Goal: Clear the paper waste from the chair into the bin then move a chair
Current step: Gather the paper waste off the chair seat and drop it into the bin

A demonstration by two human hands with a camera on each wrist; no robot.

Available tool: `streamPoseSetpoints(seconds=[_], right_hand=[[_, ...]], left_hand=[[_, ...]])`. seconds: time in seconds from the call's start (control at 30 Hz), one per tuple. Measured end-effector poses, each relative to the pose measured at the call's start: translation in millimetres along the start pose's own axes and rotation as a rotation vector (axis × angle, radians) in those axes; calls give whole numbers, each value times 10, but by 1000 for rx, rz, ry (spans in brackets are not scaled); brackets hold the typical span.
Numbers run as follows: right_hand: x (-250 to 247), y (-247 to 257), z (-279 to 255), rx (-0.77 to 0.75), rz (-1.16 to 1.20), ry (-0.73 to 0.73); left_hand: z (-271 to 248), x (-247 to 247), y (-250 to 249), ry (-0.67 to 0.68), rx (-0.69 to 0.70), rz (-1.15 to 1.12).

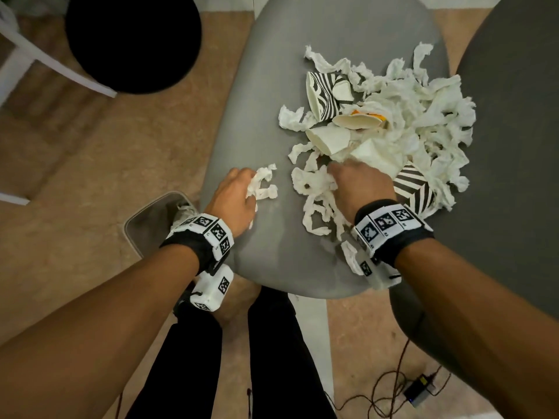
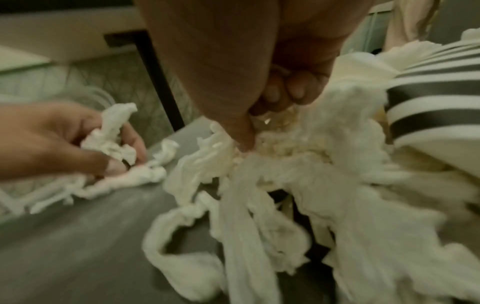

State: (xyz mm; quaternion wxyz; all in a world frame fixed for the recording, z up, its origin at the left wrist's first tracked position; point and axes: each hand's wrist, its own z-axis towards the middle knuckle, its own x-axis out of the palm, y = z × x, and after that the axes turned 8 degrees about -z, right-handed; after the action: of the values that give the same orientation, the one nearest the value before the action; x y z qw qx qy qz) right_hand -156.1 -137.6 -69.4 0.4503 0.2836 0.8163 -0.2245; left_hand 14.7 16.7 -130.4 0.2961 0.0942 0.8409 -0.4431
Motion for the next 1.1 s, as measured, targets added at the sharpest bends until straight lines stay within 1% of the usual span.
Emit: streamPoseSetpoints(seconds=[0.07,0.13,0.17,0.23,0.3,0.37,0.43,0.47,0.53,0.6,0.67,0.7,0.8,0.87,0.9,0.97,1.03,1.1], right_hand=[[-53,69,-23,3,88,-157],[-79,147,-38,-20,164,-271],[-107,190,-36,-47,224,-303],[-168,280,-11,-95,410,-299],[-223,389,0,-105,554,-248],[-258,505,-4,-109,605,-239],[-312,664,-30,-67,657,-243],[-343,761,-43,-28,698,-224],[-407,1007,-60,60,821,-136],[-438,1343,-51,97,891,-46],[-397,1736,-8,79,901,24],[-365,1951,10,59,907,63],[-215,2589,75,-10,913,191],[-4,2945,171,-21,932,327],[137,3104,232,-7,955,395],[474,3369,361,41,970,501],[845,3571,486,78,929,536],[1226,3717,608,94,865,537]], left_hand=[[-7,-28,-28,-71,-1,-20],[-20,-57,-67,-119,-5,-62],[-25,-73,-81,-134,-5,-76],[-42,-107,-95,-153,-11,-95],[-69,-145,-95,-167,-24,-102],[-100,-202,-73,-171,-48,-137],[-155,-281,-23,-170,-88,-184],[-188,-324,10,-184,-105,-211],[-264,-412,124,-236,-136,-253],[-346,-503,311,-307,-164,-284],[-444,-618,552,-369,-207,-274],[-500,-670,693,-380,-250,-259],[-659,-744,1250,-349,-426,-258],[-741,-695,1693,-326,-532,-381],[-779,-657,1908,-321,-550,-441],[-825,-514,2373,-295,-556,-437],[-848,-353,2763,-266,-582,-386],[-838,-209,3033,-236,-594,-389]])
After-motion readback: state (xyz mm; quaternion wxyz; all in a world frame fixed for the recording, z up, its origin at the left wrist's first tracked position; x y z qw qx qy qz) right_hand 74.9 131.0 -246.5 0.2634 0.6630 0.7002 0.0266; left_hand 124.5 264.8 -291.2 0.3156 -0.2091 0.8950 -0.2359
